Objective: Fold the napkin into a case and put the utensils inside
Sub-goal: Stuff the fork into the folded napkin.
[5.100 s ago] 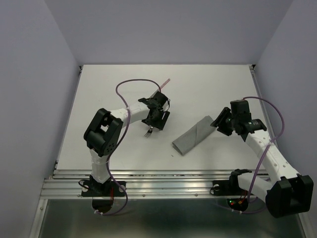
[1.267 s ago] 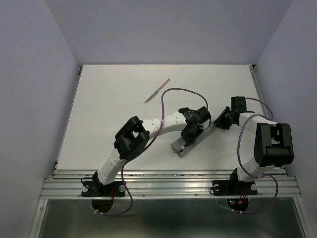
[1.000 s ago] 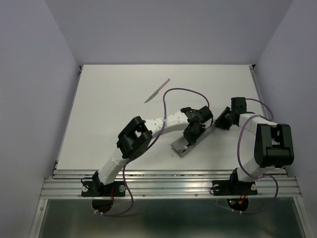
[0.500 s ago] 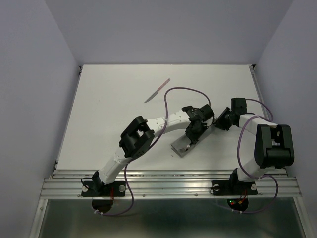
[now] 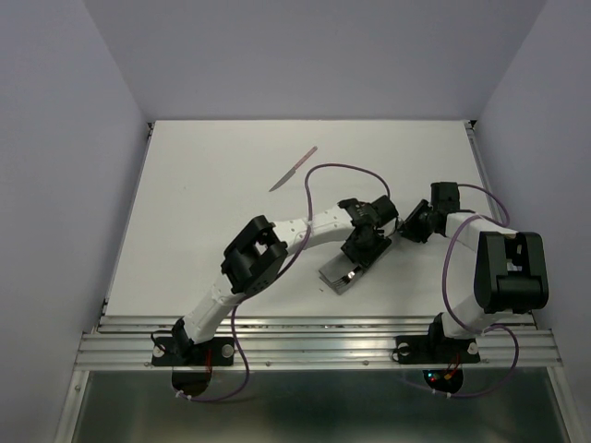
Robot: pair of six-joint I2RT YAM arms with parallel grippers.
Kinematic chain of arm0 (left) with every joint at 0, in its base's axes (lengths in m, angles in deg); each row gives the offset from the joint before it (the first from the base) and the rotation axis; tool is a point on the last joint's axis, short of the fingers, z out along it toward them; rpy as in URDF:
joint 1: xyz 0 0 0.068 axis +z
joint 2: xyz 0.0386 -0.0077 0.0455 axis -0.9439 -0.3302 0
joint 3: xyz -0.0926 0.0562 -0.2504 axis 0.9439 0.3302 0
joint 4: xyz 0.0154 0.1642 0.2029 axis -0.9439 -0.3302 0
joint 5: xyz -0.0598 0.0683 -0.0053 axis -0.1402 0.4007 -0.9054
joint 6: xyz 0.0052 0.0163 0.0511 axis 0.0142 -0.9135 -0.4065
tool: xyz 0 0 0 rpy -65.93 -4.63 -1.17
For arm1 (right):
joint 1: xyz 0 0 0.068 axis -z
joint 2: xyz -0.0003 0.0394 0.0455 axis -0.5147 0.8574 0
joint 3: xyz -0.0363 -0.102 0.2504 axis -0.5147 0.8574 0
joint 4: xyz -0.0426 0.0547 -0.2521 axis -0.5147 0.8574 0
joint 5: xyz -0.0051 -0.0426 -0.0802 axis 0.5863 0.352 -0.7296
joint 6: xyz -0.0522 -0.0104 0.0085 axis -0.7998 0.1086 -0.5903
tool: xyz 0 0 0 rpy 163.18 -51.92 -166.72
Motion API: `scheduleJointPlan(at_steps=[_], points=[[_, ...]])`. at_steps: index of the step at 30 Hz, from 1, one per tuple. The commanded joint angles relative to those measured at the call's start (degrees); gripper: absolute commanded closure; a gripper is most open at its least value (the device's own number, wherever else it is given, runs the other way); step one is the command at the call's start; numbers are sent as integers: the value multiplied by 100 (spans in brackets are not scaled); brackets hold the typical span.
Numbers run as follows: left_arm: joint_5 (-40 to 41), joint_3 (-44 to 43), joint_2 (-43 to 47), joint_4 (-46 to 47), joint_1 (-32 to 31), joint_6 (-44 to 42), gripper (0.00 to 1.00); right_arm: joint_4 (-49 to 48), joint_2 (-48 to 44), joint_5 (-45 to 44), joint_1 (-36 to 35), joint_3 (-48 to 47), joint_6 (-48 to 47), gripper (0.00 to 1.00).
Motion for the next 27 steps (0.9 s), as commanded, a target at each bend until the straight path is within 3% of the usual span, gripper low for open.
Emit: scheduleJointPlan(at_steps=[1,22,27], points=[[-39,-105,563,-130,8,-116,43,412,48,-150,9,33,-87,68],[-258,958,1037,177,0,-327,47,491,75,-176,9,-29,-26,68],[-214,1037,967,230,0,-327,54,491,66,-176,9,-38,-26,68]])
